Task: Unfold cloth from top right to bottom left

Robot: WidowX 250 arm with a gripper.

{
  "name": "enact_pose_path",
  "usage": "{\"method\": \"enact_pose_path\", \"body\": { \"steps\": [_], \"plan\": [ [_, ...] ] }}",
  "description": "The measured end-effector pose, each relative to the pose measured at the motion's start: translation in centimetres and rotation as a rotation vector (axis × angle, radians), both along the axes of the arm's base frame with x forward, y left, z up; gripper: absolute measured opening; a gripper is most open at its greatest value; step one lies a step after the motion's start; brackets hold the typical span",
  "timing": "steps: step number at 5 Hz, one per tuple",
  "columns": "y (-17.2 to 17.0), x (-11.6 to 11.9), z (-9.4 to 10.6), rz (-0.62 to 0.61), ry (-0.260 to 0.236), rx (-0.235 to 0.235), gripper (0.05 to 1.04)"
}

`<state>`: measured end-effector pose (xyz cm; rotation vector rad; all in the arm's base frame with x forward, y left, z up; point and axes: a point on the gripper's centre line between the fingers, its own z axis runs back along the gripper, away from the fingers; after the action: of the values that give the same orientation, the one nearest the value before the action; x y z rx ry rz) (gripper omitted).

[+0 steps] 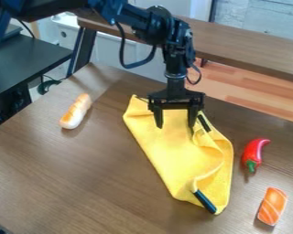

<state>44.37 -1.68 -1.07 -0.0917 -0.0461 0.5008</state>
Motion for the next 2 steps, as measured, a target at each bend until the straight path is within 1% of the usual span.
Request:
{"method": "enact_pose_path", "body": {
  "steps": [1,2],
  "plan": [
    [-0.74,0.54,0.59,0.014,-0.010,-0.010,1.000],
    [-1.07,0.64,-0.29,0.021,0.022,-0.008,0.948]
  ]
}}
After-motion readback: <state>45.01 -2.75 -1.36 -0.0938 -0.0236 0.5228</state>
